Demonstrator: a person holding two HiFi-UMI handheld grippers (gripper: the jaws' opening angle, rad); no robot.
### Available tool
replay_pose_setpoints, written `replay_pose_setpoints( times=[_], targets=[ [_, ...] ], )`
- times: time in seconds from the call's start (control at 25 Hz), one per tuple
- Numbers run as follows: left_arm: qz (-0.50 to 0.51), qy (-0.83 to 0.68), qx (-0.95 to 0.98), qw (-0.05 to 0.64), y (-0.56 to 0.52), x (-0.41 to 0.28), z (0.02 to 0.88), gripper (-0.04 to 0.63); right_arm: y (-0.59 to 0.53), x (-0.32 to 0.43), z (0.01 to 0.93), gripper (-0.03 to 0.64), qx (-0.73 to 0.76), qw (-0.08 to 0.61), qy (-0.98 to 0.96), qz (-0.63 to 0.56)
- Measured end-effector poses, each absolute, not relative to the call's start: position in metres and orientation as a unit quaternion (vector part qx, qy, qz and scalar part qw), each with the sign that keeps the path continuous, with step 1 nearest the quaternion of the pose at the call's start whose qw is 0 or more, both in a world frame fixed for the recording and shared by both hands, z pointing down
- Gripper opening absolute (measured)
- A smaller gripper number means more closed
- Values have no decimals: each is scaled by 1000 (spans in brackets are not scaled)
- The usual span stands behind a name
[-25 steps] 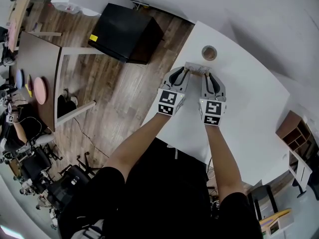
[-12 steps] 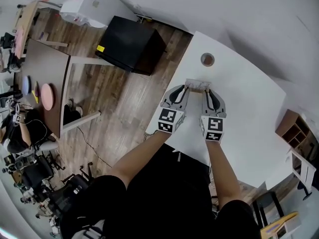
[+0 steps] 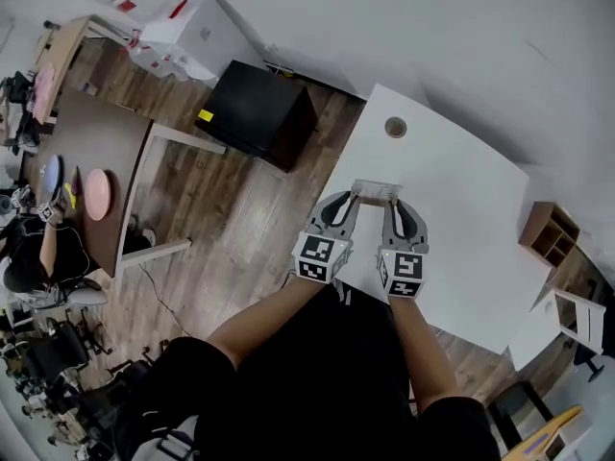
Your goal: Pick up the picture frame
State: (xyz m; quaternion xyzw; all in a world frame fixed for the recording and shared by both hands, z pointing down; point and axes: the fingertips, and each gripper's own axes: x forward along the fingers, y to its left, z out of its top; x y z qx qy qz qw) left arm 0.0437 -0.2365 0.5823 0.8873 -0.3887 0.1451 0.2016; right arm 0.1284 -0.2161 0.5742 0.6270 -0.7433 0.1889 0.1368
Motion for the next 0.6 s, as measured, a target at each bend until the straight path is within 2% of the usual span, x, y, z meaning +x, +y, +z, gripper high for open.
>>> replay_pose_setpoints(
  times=[0.36, 0.6],
  targets=[
    [110, -385, 899, 180, -170, -4, 527, 71, -150, 82, 519, 66, 654, 128, -727, 163],
    [96, -400, 892, 190, -125, -36, 512, 71, -103, 49, 502, 66, 655, 132, -727, 161]
  ],
)
